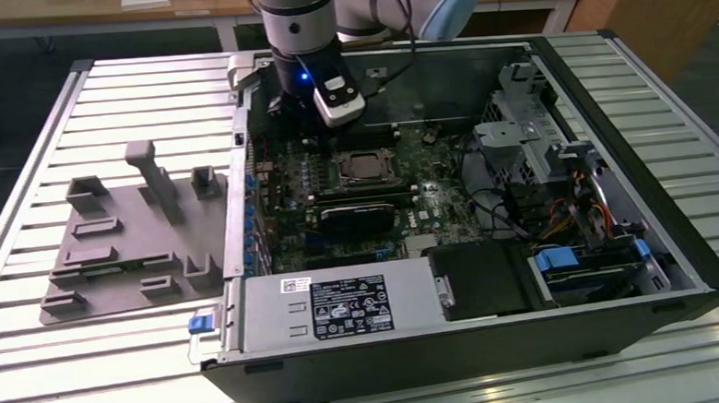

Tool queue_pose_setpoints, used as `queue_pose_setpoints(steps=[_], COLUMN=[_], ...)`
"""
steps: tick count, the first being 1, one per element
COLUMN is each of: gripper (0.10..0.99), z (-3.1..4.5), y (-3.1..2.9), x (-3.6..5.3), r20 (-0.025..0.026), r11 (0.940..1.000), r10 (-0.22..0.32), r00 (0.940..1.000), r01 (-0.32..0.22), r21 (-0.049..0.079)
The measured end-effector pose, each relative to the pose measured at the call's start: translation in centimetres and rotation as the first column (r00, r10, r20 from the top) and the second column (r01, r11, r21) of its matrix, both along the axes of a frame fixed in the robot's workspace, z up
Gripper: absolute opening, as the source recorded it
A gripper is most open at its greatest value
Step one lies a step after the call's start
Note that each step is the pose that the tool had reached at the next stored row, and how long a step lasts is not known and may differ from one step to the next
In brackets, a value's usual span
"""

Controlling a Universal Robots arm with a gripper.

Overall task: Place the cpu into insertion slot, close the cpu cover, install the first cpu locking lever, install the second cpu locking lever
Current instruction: 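Install the first cpu locking lever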

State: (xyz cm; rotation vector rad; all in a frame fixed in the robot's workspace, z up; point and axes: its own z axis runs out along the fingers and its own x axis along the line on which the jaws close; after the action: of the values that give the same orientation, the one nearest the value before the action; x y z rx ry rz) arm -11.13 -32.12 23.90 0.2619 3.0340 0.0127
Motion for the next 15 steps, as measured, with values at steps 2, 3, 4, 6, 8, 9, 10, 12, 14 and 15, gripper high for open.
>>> queue_pose_setpoints(steps=[2,3,4,6,8,9,10,12,14,15], gripper=[0.102,0.102,0.102,0.102,0.102,0.102,0.102,0.102,0.102,0.102], z=[0.00,0.00,0.00,0.00,0.00,0.00,0.00,0.00,0.00,0.00], y=[0.00,0.00,0.00,0.00,0.00,0.00,0.00,0.00,0.00,0.00], x=[-0.13,-0.18,-0.22,-0.30,-0.39,-0.44,-0.50,-0.59,-0.69,-0.74], r20=[0.0001,0.0001,0.0002,0.0000,0.0002,0.0000,0.0000,0.0001,0.0000,0.0001], r11=[0.9999,0.9997,0.9993,0.9978,0.9960,0.9950,0.9939,0.9911,0.9880,0.9862], r10=[0.000,0.000,0.000,0.000,0.000,0.000,0.000,0.000,0.000,0.000], r00=[1.0000,1.0000,1.0000,1.0000,1.0000,1.0000,1.0000,1.0000,1.0000,1.0000], r01=[0.000,0.000,0.000,0.000,0.000,0.000,0.000,0.000,0.000,0.000], r21=[0.013,0.024,0.038,0.066,0.089,0.100,0.110,0.133,0.155,0.165])
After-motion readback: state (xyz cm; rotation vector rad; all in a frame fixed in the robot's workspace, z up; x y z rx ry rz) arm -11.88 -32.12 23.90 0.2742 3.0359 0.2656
